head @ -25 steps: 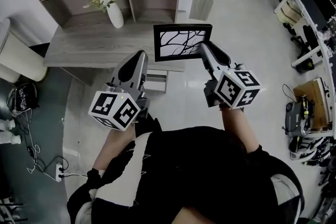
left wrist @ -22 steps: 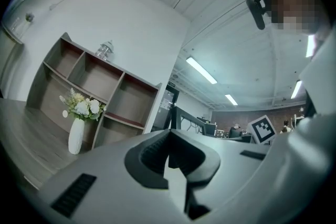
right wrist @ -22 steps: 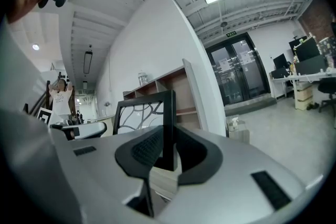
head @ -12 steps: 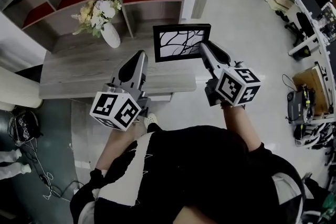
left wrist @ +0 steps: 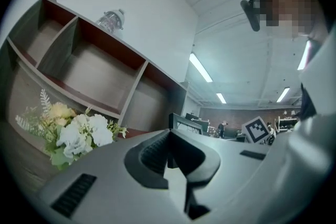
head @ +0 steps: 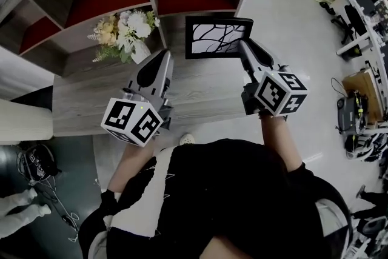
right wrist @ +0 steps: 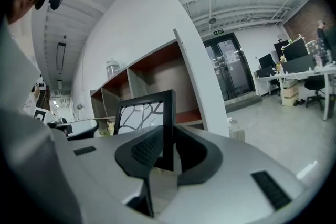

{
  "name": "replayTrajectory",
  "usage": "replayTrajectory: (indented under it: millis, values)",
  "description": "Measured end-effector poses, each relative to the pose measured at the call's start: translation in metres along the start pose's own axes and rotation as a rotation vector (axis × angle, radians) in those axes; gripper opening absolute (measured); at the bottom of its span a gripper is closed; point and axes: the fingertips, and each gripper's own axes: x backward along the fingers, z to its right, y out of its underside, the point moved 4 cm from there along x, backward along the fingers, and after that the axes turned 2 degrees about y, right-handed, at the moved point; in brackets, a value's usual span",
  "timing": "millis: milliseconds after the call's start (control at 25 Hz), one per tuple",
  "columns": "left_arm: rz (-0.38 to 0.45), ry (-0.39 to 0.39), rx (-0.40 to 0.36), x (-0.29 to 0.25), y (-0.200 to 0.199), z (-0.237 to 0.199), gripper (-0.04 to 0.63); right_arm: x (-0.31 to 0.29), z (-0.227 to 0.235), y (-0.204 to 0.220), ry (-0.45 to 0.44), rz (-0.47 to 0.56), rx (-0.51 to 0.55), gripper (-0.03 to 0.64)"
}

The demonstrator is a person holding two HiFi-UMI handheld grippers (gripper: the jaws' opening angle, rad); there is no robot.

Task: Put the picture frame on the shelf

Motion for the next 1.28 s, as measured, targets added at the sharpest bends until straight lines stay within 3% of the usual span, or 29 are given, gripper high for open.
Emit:
replayTrajectory:
  millis: [480,760,1280]
  values:
    - [0.048,-0.015,-0.06,0.009,-0.047,-0.062,0.011,-0.059,-0.017,-0.042,0.059,0.074,0.046,0.081]
    - [0.085,-0.037,-0.067,0.026,-0.055,-0.059,0.011,-0.091,-0.013,-0.051,0.09,-0.007,0.119,0.081]
    - [0.125,-0.152,-0.073,0.035,-0.072,-0.07,0.011,-0.153,-0.004,-0.03,0.111,-0.159,0.075,0.081]
